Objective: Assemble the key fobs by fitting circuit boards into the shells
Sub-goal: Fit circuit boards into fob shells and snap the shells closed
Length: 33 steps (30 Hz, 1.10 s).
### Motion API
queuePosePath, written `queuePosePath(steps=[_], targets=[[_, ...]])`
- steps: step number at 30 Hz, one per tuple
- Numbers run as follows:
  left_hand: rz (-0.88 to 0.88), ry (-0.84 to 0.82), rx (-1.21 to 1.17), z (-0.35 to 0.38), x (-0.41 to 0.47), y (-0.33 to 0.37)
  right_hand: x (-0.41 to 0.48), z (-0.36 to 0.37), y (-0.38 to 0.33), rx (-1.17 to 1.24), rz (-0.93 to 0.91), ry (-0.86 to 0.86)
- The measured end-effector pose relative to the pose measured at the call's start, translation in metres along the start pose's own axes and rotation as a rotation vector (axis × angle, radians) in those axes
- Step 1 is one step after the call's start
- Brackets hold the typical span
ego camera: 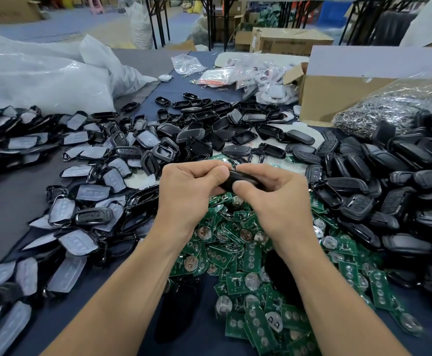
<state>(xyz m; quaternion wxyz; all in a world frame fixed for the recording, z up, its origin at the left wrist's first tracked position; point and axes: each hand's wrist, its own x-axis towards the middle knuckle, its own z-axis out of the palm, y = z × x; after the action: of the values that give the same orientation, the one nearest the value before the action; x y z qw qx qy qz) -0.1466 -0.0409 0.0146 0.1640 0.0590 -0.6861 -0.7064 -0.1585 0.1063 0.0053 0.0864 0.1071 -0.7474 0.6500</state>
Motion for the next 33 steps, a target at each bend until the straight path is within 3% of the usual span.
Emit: queuePosePath(steps=[3,9,21,26,33], targets=[[0.057,-0.048,-0.037,-0.0023,0.0006,0.0021,0.0043,-0.0048,0.0011,0.142,0.059,-0.007],[0.078,-0.171,0.006,-0.0063,0.0001,0.0021,0.0032,-0.0067,-0.0011,0.175,0.017,0.06],[0.201,-0.148,0.111,-0.008,-0.0005,-0.0016,0.0033,-0.0068,-0.0012,0.259,0.016,0.026],[0.134,-0.134,0.081,-0.0039,-0.0012,-0.0008,0.0044,-0.0074,-0.0008,0.278,0.017,0.029],[-0.1,-0.189,-0.162,-0.0011,-0.0025,0.0041,0.0044,-0.0073,-0.0013,0.307,0.02,0.032]])
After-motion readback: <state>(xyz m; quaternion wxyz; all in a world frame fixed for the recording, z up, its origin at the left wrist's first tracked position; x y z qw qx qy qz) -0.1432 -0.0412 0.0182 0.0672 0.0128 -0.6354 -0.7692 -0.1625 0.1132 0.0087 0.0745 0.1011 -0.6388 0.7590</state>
